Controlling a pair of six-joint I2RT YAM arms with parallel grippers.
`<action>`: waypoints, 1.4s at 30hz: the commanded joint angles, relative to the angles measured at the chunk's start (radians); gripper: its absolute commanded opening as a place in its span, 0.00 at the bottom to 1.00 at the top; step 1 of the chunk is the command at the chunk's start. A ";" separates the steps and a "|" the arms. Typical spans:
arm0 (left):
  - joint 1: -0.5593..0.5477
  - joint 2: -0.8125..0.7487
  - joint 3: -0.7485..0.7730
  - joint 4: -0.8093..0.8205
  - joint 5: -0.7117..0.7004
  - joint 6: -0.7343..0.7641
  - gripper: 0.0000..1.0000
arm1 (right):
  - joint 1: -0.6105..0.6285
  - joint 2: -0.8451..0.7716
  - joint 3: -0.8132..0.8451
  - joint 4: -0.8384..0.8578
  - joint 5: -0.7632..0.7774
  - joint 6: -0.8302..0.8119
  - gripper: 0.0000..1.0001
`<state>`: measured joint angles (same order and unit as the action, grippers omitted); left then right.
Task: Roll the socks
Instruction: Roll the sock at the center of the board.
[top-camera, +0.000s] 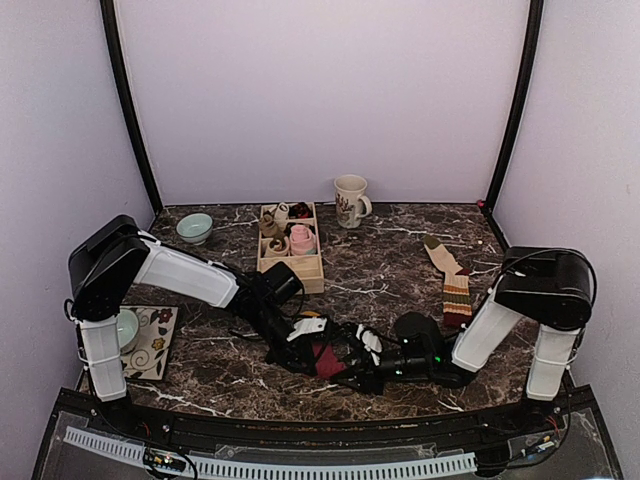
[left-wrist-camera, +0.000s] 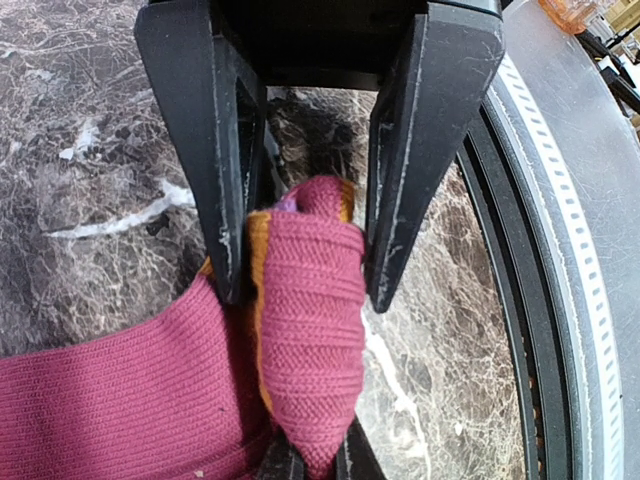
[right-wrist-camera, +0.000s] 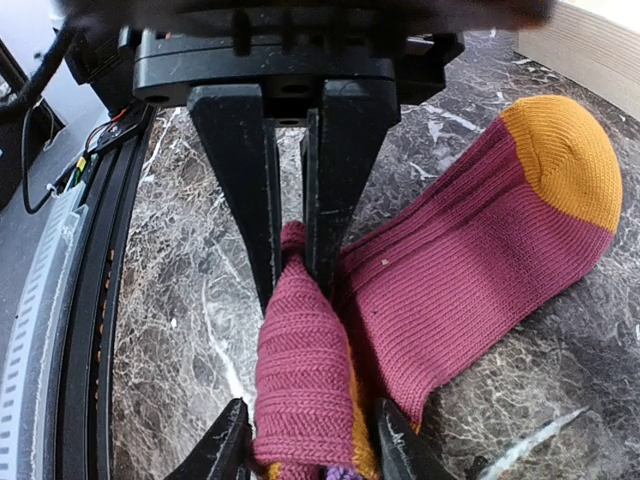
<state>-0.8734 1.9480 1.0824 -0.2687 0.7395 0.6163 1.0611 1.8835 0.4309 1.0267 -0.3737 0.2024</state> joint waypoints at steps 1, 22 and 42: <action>-0.004 0.033 -0.044 -0.054 -0.152 0.005 0.07 | -0.003 0.000 -0.003 0.056 0.004 0.029 0.41; -0.003 -0.153 -0.144 0.009 -0.313 -0.018 0.54 | -0.026 -0.070 0.060 -0.463 0.061 0.099 0.00; -0.059 -0.339 -0.215 0.042 -0.384 0.052 0.58 | -0.062 0.064 0.316 -0.987 -0.029 0.231 0.00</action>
<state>-0.8948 1.6184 0.8501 -0.2085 0.3691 0.6338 1.0061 1.8500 0.7441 0.3622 -0.4538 0.4057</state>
